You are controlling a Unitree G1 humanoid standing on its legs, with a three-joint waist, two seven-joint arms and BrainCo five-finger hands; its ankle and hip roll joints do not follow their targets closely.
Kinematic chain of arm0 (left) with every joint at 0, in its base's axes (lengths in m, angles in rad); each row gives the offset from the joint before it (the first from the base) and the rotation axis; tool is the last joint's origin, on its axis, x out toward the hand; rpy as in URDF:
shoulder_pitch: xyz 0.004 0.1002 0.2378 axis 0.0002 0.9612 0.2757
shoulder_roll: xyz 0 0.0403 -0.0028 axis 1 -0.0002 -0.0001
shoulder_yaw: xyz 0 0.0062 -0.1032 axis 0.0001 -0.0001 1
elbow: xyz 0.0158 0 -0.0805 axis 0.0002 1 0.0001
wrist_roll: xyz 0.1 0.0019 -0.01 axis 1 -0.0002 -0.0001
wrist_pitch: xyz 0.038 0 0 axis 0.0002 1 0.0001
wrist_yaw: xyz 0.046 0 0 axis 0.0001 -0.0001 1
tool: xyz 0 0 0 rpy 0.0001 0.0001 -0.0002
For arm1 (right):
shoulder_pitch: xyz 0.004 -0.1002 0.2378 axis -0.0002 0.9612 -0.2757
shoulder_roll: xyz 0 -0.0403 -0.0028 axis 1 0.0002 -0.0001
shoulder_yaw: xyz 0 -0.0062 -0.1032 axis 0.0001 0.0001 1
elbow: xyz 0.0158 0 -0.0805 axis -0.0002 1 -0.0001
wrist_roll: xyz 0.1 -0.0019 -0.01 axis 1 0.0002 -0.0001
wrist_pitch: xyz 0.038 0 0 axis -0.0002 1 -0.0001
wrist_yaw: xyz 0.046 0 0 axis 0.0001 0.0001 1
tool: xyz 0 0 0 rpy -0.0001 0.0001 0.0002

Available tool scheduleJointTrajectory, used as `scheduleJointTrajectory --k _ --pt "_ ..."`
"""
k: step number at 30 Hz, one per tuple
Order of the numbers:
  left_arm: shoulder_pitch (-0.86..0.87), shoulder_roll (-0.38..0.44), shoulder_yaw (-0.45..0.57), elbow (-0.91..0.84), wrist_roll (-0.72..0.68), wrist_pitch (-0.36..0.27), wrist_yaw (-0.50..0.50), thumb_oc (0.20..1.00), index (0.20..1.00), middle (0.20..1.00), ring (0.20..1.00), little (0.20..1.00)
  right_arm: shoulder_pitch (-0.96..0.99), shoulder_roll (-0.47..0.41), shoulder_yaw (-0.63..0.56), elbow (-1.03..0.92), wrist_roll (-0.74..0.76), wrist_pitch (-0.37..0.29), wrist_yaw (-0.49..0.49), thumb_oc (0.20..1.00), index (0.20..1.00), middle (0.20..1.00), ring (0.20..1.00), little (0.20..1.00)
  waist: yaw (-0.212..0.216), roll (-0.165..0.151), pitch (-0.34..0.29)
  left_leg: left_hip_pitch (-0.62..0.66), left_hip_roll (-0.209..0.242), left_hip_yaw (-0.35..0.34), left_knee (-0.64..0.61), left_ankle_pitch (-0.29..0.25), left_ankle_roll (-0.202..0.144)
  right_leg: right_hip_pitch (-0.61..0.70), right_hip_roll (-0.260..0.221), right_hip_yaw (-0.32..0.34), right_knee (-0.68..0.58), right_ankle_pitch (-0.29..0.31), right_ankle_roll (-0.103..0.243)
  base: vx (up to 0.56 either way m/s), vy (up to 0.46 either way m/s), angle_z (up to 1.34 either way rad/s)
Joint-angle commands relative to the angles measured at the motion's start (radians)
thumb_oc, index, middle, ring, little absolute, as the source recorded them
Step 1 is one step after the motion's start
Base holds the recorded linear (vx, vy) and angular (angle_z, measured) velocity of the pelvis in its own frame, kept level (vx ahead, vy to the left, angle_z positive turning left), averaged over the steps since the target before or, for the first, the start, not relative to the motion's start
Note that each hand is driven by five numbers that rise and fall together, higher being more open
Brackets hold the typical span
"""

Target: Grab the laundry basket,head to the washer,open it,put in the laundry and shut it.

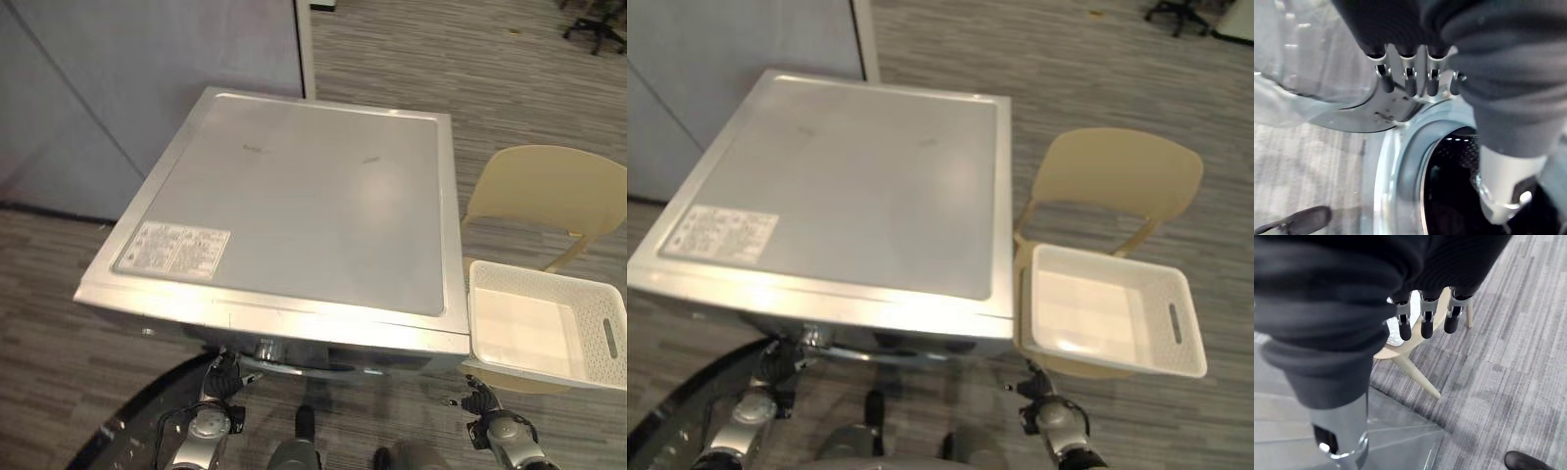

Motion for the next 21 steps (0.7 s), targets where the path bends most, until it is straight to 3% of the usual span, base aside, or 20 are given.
scheduleJointTrajectory --k 1,2,4,5,6,7,8,9,12,17,21 --pt "-0.063 -0.002 -0.002 -0.006 -0.027 -0.028 0.009 1.000 1.000 1.000 1.000 1.000 -0.003 -0.027 -0.003 -0.032 -0.003 -0.014 -0.027 1.000 1.000 1.000 1.000 1.000 -0.020 0.015 -0.006 -0.159 -0.020 -0.025 -0.101 0.141 -0.057 0.016 0.045 0.009 -0.087 0.039 0.021 -0.32 -0.009 0.37" --pt "-0.066 -0.009 -0.013 -0.015 -0.022 -0.027 0.007 1.000 1.000 1.000 1.000 1.000 0.004 -0.030 -0.012 -0.025 -0.003 -0.007 -0.032 1.000 1.000 1.000 1.000 1.000 -0.038 0.001 0.009 -0.152 -0.025 -0.022 -0.062 0.103 -0.037 0.006 0.020 -0.023 -0.113 0.076 0.031 -0.32 -0.010 0.54" --pt "-0.067 -0.009 -0.013 -0.015 -0.022 -0.027 0.007 1.000 1.000 1.000 1.000 1.000 0.004 -0.031 -0.012 -0.025 -0.003 -0.007 -0.032 1.000 1.000 1.000 1.000 1.000 -0.038 0.003 0.006 -0.156 -0.023 -0.023 -0.060 0.103 -0.037 0.003 0.022 -0.023 -0.114 0.079 0.030 -0.24 0.034 0.61" --pt "-0.052 -0.006 -0.020 -0.068 -0.021 -0.030 -0.009 1.000 1.000 1.000 1.000 1.000 0.026 -0.034 -0.028 -0.028 0.003 -0.009 -0.027 1.000 1.000 1.000 1.000 1.000 -0.061 -0.026 0.002 -0.119 -0.016 -0.020 0.072 -0.009 -0.014 -0.018 -0.035 -0.060 -0.146 0.119 0.044 -0.33 0.092 0.39" --pt "-0.053 -0.007 -0.021 -0.077 -0.029 -0.029 -0.009 1.000 1.000 1.000 1.000 1.000 0.028 -0.034 -0.029 -0.024 0.005 -0.010 -0.026 1.000 1.000 1.000 1.000 1.000 -0.068 -0.033 0.001 -0.103 -0.010 -0.024 0.109 -0.045 -0.011 -0.028 -0.048 -0.070 -0.145 0.126 0.042 -0.34 0.092 0.06" --pt "-0.053 -0.007 -0.021 -0.077 -0.029 -0.029 -0.009 1.000 1.000 1.000 1.000 1.000 0.028 -0.034 -0.029 -0.024 0.005 -0.010 -0.026 1.000 1.000 1.000 1.000 1.000 -0.069 -0.032 -0.002 -0.107 -0.010 -0.025 0.110 -0.044 -0.011 -0.031 -0.047 -0.070 -0.146 0.127 0.042 -0.19 0.100 -0.08" --pt "-0.063 -0.010 -0.027 -0.094 -0.043 -0.031 -0.009 1.000 1.000 1.000 1.000 1.000 0.030 -0.038 -0.033 -0.012 0.007 -0.009 -0.024 1.000 1.000 1.000 1.000 1.000 -0.081 -0.039 -0.002 -0.052 0.011 -0.023 0.150 -0.102 -0.012 -0.047 -0.068 -0.092 -0.143 0.130 0.040 -0.14 0.133 0.29" --pt "-0.070 -0.011 -0.034 -0.097 -0.041 -0.028 -0.010 1.000 1.000 1.000 1.000 1.000 0.028 -0.037 -0.034 -0.001 0.007 -0.008 -0.023 1.000 1.000 1.000 1.000 1.000 -0.093 -0.035 -0.010 -0.008 0.020 -0.016 0.130 -0.121 -0.014 -0.056 -0.073 -0.105 -0.147 0.133 0.042 -0.15 0.203 0.55" --pt "-0.066 -0.012 -0.054 -0.137 -0.025 -0.029 -0.016 1.000 1.000 1.000 1.000 1.000 0.039 -0.030 -0.046 0.029 0.014 -0.008 -0.019 1.000 1.000 1.000 1.000 1.000 -0.112 -0.017 -0.035 0.037 0.014 -0.022 0.047 -0.107 -0.018 -0.065 -0.081 -0.128 -0.148 0.150 0.055 -0.01 0.159 0.55" --pt "-0.065 0.000 -0.053 -0.183 -0.004 -0.030 -0.019 1.000 1.000 1.000 1.000 1.000 0.028 -0.015 -0.041 0.028 0.001 -0.003 -0.018 1.000 1.000 1.000 1.000 1.000 -0.107 -0.023 -0.031 0.044 -0.035 -0.054 0.004 -0.127 0.006 -0.092 -0.111 -0.116 -0.147 0.194 0.088 -0.08 0.243 0.30" --pt "-0.076 0.024 -0.054 -0.207 0.008 -0.031 -0.011 1.000 1.000 1.000 1.000 1.000 0.014 0.000 -0.028 0.016 -0.001 0.005 -0.018 1.000 1.000 1.000 1.000 1.000 -0.100 -0.022 -0.015 0.036 -0.042 -0.046 -0.001 -0.117 0.021 -0.147 -0.114 -0.089 -0.071 0.204 0.107 -0.15 0.105 -0.18"
